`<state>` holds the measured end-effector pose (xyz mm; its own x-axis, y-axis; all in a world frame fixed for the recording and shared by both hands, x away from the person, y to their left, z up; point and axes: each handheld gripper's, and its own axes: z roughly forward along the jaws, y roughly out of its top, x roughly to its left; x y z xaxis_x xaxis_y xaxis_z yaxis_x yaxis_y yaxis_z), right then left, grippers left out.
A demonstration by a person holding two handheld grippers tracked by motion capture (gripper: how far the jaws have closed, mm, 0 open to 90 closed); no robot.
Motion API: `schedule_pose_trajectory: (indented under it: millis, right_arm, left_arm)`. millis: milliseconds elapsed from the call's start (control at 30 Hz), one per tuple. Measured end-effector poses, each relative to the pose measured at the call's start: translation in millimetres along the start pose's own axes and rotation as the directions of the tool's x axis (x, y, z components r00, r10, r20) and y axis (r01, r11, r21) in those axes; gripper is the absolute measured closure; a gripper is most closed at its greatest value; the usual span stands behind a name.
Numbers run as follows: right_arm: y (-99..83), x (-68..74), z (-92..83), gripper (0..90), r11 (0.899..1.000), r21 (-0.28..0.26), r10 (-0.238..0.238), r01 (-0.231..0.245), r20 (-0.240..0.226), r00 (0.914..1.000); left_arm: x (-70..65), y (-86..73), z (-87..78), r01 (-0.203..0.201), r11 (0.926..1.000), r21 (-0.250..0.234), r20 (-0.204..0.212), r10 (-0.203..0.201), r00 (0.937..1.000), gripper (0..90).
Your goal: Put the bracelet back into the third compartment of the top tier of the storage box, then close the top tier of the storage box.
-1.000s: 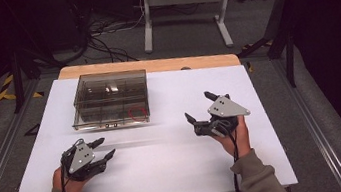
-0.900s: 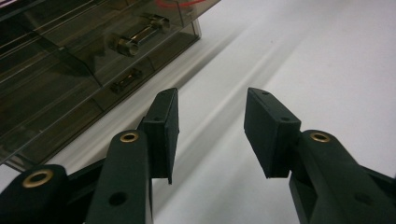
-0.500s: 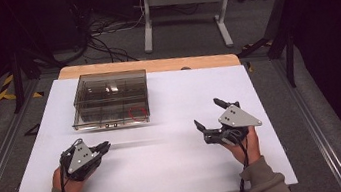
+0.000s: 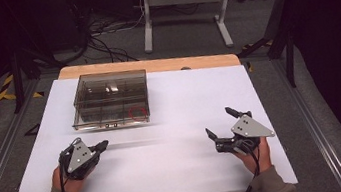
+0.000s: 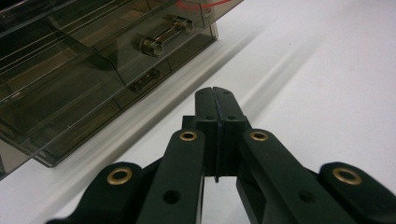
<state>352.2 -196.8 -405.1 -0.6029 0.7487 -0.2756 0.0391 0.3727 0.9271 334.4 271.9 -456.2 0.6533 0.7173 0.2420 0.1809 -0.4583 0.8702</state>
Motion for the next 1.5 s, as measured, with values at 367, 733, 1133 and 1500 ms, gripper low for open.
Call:
schedule_pose_trajectory:
  millis: [367,733,1133,1500]
  right_arm:
    - [-23.7,-5.3,-19.3,10.7,0.999,0.008,0.031,-0.032,0.034,0.9989]
    - [-44.5,-2.9,-29.6,10.2,0.997,0.030,0.065,-0.065,0.025,0.9976]
    - [-47.8,1.9,-24.8,10.2,0.998,0.040,0.046,-0.046,-0.004,0.9989]
    - [-48.8,4.7,-26.3,10.2,0.999,0.039,0.028,-0.028,-0.002,0.9996]
  left_arm:
    - [5.8,-3.5,-0.7,0.021,0.9998,-0.007,-0.013,-0.021,0.9997,89.6]
    - [5.6,-2.8,-1.8,0.020,0.9998,-0.010,-0.030,-0.020,0.9994,89.6]
    - [15.7,4.7,3.9,0.014,0.9996,-0.023,-0.068,-0.015,0.9975,89.6]
    - [19.0,12.1,7.7,-0.008,0.9996,-0.029,-0.092,0.005,0.9957,89.6]
